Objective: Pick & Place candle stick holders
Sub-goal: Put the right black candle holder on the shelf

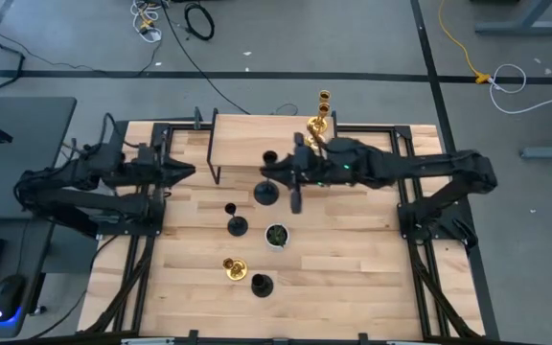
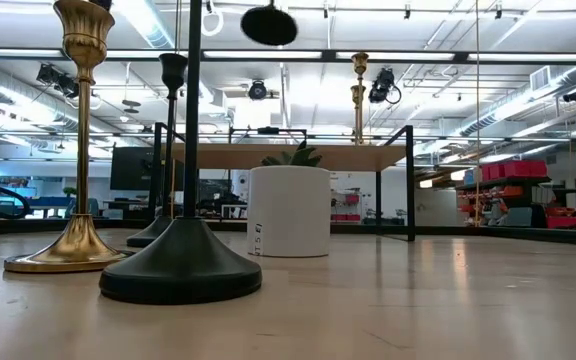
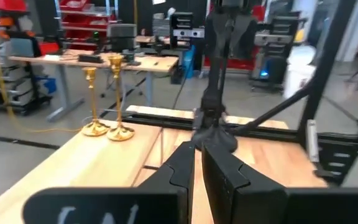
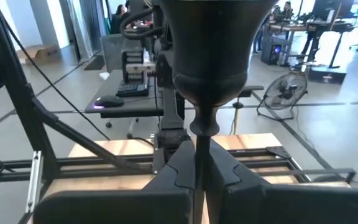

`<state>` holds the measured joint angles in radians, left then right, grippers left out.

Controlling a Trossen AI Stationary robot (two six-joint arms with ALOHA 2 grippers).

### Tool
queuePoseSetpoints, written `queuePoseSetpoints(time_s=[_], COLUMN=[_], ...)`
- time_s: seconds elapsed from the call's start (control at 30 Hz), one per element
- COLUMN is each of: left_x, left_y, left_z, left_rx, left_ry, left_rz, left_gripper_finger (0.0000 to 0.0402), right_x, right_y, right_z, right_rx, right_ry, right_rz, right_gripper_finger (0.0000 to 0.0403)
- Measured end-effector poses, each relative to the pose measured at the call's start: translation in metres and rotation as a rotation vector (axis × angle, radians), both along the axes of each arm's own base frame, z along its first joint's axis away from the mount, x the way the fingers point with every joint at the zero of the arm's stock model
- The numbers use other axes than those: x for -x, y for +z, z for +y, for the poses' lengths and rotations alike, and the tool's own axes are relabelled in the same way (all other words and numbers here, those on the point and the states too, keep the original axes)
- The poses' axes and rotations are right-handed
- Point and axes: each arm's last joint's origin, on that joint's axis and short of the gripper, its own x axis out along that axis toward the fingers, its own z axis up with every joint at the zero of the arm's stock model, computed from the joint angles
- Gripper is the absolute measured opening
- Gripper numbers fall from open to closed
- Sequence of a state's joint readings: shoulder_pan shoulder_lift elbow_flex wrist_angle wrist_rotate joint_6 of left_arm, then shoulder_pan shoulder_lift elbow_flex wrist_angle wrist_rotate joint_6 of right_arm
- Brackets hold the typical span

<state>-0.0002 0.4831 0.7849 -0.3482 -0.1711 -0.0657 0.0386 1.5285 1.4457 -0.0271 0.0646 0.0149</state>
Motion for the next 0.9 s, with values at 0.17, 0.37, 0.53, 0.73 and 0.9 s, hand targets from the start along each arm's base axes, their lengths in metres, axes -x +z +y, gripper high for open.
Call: queuePoseSetpoints(time_s=[0.17,0.37,0.53,0.73,0.9], left_x=[-0.025,-0.059,-0.083,-0.108,-0.117], left_y=[-0.002,-0.005,-0.015,-0.025,-0.028], left_z=[0.001,0.001,0.002,0.000,0.000], left_rx=[-0.050,-0.079,-0.079,-0.073,-0.074], left_ry=[0.035,0.031,0.033,-0.038,-0.041], left_rz=[0.032,0.036,0.086,0.104,0.099], left_gripper_finger=[0.0035,0.0035,0.0035,0.0041,0.0088], right_x=[-0.026,-0.038,-0.039,-0.039,-0.039], right_y=[-0.007,-0.008,-0.009,-0.008,-0.009], right_z=[-0.012,-0.018,-0.019,-0.019,-0.019], right_rx=[-0.010,-0.010,0.004,0.004,0.003], right_ry=[0.024,0.049,0.043,0.049,0.049], right_rz=[0.018,0.019,0.018,0.015,0.024], right_gripper_finger=[0.0004,0.0004,0.0004,0.0004,0.0004])
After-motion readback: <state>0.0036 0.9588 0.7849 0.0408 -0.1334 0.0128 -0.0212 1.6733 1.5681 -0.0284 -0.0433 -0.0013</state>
